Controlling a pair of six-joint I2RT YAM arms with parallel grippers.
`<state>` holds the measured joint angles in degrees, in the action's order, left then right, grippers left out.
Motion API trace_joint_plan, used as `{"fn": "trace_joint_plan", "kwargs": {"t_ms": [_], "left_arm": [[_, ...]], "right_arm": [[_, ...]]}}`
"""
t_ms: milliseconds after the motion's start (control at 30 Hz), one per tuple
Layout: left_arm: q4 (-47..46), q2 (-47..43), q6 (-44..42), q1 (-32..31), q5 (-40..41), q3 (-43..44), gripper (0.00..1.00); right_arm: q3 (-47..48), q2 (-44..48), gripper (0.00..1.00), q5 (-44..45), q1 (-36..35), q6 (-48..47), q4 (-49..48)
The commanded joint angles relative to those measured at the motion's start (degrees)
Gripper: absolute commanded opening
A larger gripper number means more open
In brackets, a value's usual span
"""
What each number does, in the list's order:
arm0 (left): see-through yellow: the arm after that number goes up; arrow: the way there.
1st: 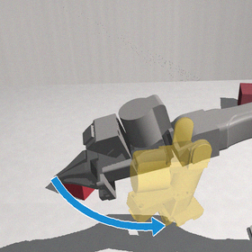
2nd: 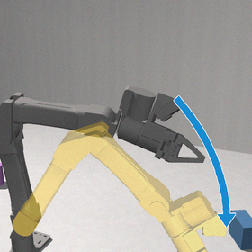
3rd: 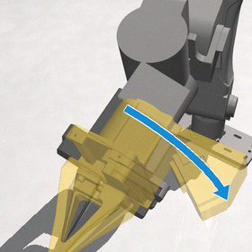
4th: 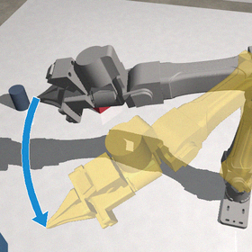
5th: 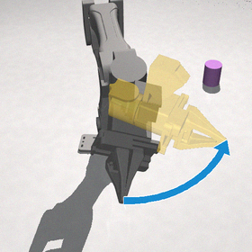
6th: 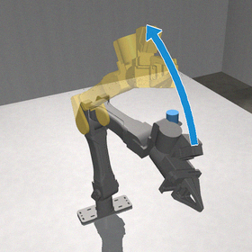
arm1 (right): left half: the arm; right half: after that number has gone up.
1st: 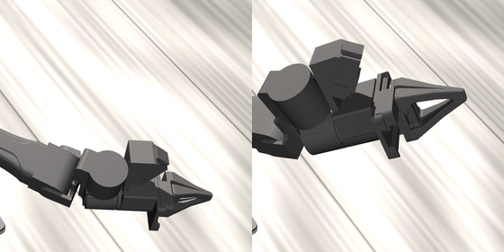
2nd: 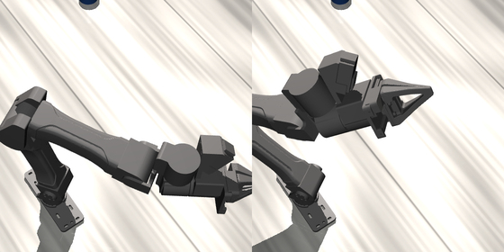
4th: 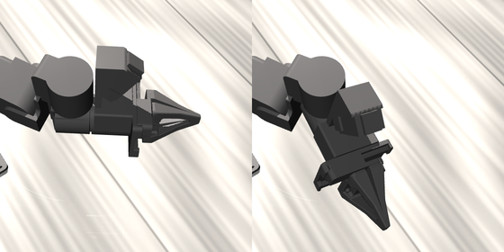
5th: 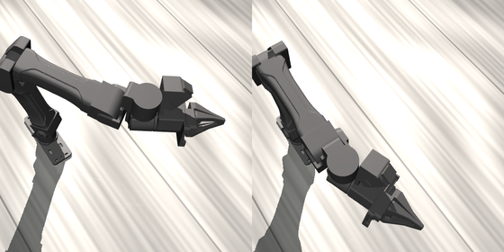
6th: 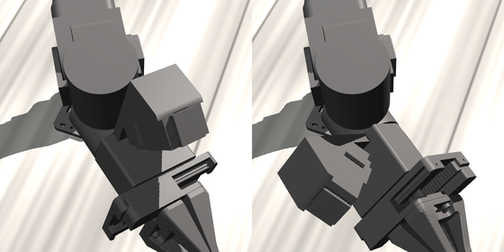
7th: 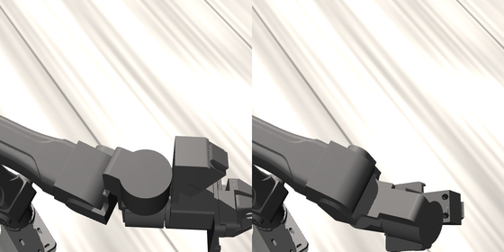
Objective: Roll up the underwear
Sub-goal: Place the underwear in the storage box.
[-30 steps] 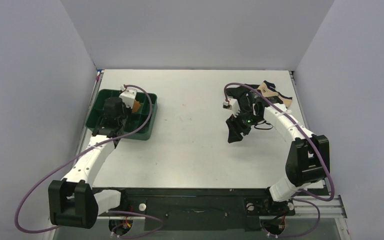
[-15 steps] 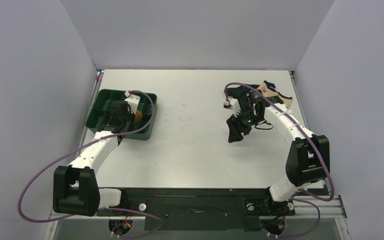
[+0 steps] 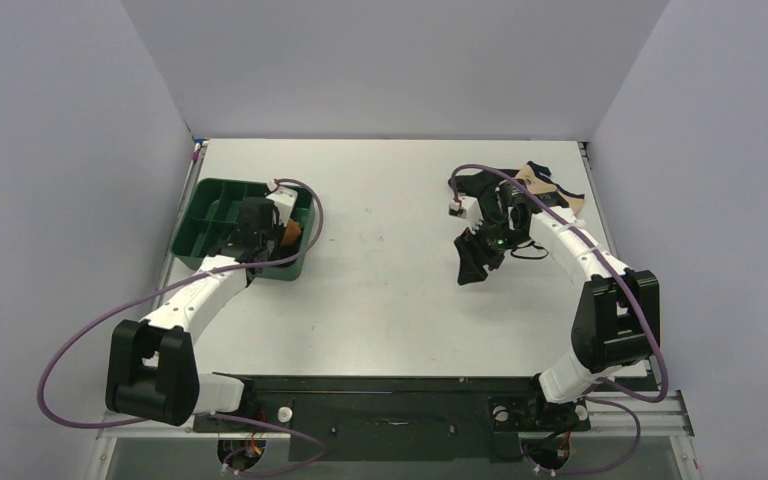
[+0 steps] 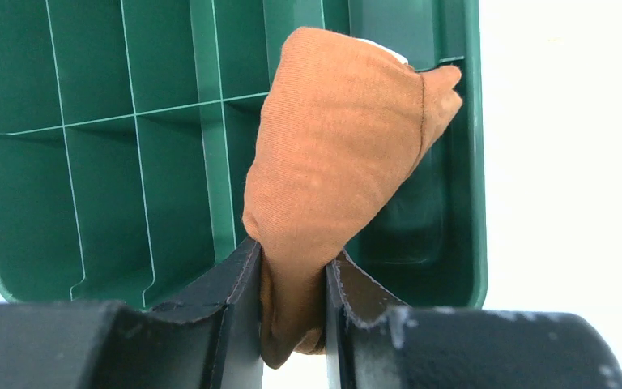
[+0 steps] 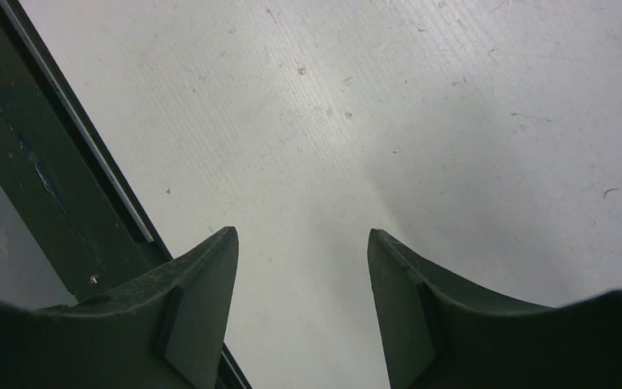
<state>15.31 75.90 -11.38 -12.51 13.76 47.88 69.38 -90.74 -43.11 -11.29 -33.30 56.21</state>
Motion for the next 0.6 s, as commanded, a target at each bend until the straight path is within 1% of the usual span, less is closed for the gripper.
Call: {"fn": "trace_joint_plan", "kwargs": {"t_ms": [0, 167, 400, 567], "left_arm": [[-0.65, 1.60, 0.86, -0.69, 3.51, 3.88, 0.00], [-0.46, 3.36, -0.03, -1.25, 5.20, 4.32, 0.00], [0.09, 4.91, -0.51, -4.86, 7.79, 4.38, 0.00], [2.66, 7.53, -0.10, -6.47, 7.39, 6.00, 0.00]], "right_arm": [[-0.07, 1.19, 0.56, -1.89, 0.43, -0.08, -0.84], [-0.10, 1.21, 0.56, -2.01, 0.70, -0.22, -0.61], [0.03, 0.79, 0.56, -2.15, 0.89, -0.31, -0.32], [-0.02, 0.80, 0.56, -2.20, 1.06, -0.36, -0.24]]}}
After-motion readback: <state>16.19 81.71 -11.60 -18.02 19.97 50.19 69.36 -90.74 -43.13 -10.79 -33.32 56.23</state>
